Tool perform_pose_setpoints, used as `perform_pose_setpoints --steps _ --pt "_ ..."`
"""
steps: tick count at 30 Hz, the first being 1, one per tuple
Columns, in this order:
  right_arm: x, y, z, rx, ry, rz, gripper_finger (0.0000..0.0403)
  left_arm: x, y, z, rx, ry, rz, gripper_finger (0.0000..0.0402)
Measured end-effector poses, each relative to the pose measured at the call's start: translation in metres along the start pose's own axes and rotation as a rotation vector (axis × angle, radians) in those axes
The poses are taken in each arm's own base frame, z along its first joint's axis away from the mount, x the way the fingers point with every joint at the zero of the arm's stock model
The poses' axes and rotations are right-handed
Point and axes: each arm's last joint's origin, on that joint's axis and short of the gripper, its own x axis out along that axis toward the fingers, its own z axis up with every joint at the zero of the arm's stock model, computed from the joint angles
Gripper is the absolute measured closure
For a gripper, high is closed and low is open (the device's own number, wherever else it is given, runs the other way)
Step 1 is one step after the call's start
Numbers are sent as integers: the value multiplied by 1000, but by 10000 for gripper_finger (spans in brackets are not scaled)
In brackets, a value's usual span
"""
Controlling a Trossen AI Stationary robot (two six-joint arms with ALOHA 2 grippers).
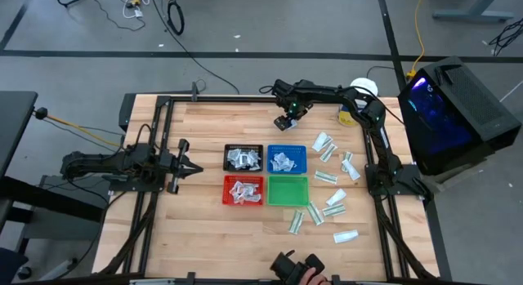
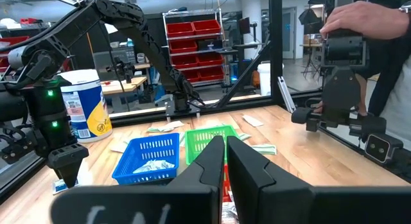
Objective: Pick & Place First Aid Supplies
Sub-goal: Put the top blue alcohol pad into the blue bin
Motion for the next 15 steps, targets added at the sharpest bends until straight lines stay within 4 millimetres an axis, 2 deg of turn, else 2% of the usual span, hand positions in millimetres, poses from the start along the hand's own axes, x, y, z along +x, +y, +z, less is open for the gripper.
perform_pose_setpoints --steps 7,15 --pt "0 1 0 1 0 0 144 0 0 0 0 0 0 376" --pt "0 0 0 1 0 -5 200 0 0 0 0 0 0 376"
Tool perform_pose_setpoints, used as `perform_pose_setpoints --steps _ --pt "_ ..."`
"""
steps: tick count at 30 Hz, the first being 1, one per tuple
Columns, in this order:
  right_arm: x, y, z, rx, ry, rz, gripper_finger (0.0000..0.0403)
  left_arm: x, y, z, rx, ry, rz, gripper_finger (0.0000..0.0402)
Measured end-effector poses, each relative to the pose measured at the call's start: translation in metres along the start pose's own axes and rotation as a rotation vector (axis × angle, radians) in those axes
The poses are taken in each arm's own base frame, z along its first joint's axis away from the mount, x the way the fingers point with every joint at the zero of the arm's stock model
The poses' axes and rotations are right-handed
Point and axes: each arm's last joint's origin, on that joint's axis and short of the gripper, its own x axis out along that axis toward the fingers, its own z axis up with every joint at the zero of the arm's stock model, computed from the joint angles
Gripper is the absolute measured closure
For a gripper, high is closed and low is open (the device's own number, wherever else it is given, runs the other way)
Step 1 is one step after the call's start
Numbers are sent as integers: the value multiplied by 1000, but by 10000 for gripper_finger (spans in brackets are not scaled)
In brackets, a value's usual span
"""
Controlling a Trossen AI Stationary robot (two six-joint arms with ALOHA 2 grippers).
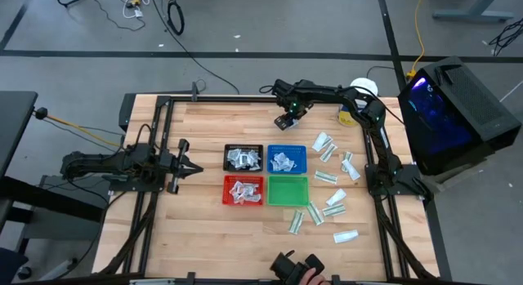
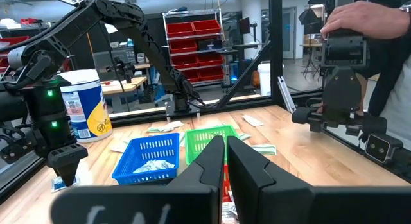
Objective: Pick & Place First Aid Supplies
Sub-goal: Put the top blue alcohol pad into the blue bin
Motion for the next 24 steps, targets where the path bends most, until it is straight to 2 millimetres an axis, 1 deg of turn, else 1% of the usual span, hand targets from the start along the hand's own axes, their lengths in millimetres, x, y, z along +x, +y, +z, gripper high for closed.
perform_pose_setpoints --steps 5,9,14,24 --pt "0 0 0 0 0 0 234 0 0 0 0 0 0 376" --pt "0 0 0 -1 0 1 249 0 0 0 0 0 0 376" --pt "0 0 0 -1 0 1 256 0 0 0 0 0 0 376" --pt "-1 0 0 -21 -1 1 257 0 0 0 0 0 0 376"
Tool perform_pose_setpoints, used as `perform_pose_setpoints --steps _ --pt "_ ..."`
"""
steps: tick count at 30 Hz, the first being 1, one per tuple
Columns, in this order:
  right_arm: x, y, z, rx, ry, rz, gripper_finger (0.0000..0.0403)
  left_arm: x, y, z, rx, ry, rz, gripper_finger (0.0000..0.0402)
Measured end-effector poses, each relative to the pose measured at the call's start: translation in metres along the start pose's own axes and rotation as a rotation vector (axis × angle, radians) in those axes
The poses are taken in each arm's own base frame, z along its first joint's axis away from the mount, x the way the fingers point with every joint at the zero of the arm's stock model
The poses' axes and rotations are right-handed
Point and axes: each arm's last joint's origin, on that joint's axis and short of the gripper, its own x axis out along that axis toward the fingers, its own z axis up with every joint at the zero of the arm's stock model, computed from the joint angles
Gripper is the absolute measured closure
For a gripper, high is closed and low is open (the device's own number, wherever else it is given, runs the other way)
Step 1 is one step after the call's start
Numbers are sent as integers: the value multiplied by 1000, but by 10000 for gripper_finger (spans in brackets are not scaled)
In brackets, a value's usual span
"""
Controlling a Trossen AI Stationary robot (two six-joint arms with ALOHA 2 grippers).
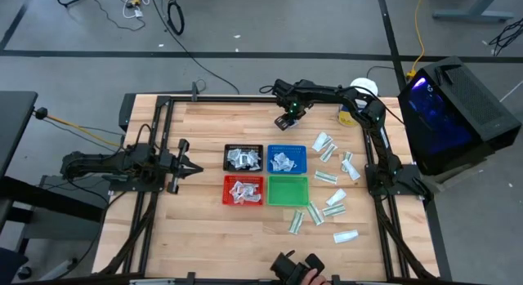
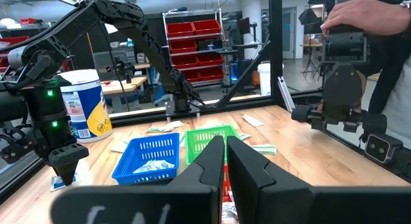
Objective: Pick & Place First Aid Supplies
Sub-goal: Put the top blue alcohol pad into the blue bin, then put the blue alcohol pad into the blue bin
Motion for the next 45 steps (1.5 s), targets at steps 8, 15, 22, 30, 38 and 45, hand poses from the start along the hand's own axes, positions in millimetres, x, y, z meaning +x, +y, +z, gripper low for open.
perform_pose_setpoints --steps 8,15,22,30,38,45 --pt "-9 1 -1 -5 -18 -8 257 0 0 0 0 0 0 376" --pt "-9 1 -1 -6 -17 -16 257 0 0 0 0 0 0 376" --pt "-9 4 -1 -28 -26 -15 246 0 0 0 0 0 0 376" --pt "-9 16 -2 -16 -39 -33 156 0 0 0 0 0 0 376" --pt "-9 18 -3 0 -45 -42 84 0 0 0 0 0 0 376" --pt "-9 19 -1 5 -60 -40 76 0 0 0 0 0 0 376"
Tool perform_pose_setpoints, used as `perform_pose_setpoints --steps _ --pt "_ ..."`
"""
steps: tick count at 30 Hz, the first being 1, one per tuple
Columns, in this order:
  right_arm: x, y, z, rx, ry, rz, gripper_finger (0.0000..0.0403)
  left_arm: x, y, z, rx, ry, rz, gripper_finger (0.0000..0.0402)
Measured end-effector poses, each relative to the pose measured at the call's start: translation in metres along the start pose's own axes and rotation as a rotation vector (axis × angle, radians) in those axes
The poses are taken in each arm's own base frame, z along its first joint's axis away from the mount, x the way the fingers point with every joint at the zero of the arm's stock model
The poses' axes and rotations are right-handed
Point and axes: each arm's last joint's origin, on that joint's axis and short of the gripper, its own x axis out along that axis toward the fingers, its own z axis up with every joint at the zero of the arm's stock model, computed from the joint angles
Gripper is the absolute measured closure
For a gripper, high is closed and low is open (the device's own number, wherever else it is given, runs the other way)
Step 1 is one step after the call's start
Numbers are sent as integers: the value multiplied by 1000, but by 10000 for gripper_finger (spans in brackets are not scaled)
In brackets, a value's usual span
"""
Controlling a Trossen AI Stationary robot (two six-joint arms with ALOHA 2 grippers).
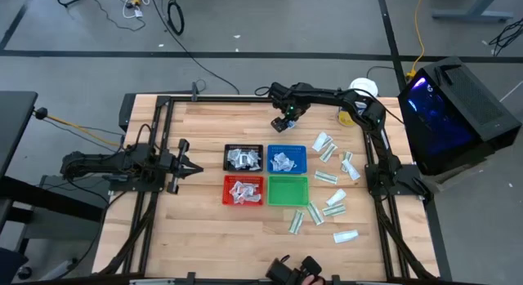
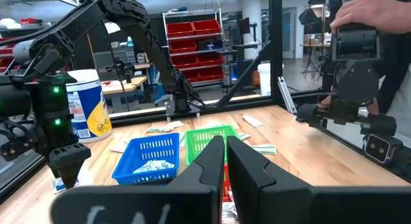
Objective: Pick & Place First Aid Supplies
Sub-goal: Put the blue alcohol pad into the blue bin
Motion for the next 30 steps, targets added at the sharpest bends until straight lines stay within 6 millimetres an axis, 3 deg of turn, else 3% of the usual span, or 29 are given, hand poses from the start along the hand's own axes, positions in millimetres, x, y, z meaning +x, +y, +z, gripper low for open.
perform_pose_setpoints --steps 30 --pt "8 -5 -1 -16 13 -20 99 0 0 0 0 0 0 376"
